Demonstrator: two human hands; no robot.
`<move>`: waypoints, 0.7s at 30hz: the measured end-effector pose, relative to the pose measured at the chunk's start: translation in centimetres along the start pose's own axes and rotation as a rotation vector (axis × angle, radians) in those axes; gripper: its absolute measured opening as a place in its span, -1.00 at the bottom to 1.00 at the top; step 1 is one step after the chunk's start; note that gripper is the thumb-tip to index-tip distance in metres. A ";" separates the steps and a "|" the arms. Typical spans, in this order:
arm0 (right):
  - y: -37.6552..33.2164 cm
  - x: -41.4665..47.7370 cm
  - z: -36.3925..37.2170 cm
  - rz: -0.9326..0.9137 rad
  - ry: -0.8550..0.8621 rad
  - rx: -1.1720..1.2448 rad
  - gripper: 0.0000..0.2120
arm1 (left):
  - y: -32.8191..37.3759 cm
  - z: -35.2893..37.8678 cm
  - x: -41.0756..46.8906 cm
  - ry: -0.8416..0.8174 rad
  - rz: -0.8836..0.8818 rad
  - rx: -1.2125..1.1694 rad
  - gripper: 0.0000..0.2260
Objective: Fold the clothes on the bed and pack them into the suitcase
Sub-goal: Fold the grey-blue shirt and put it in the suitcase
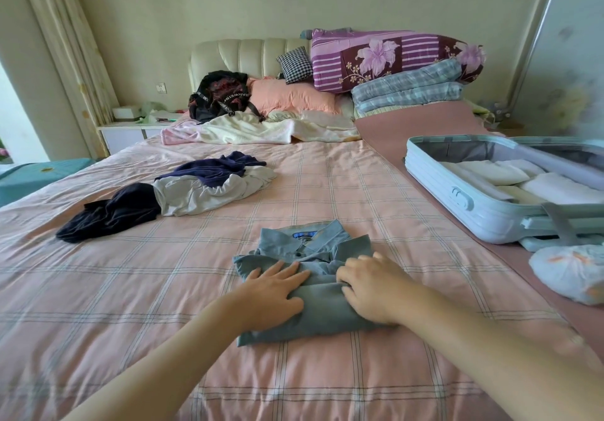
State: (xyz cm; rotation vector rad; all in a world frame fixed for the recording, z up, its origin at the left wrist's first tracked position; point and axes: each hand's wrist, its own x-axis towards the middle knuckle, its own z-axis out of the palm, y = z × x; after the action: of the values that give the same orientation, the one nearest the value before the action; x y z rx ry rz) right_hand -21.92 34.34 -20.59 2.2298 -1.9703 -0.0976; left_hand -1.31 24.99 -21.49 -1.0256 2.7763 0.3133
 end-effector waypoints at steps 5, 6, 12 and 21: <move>0.4 -0.5 -0.1 -0.217 0.156 0.122 -0.80 | 0.3 -0.5 -0.8 0.378 0.237 0.049 -0.62; 0.3 -0.8 0.0 -0.216 0.118 0.169 -0.82 | 0.6 -0.4 -1.3 0.384 0.267 0.038 -0.66; 0.7 -1.6 1.2 -0.155 -0.010 0.123 -0.53 | -1.3 1.4 -2.7 0.316 0.294 0.312 -0.18; 3.3 2.0 -0.7 0.175 0.013 0.239 -0.70 | -4.2 -3.2 -1.2 0.231 -0.006 -0.219 -0.90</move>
State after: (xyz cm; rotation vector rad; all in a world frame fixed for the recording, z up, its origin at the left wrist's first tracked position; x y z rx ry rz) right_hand -24.77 32.05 -19.26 2.1700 -2.2649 0.1830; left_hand 2.09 21.88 -18.70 -1.1876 2.9946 0.5405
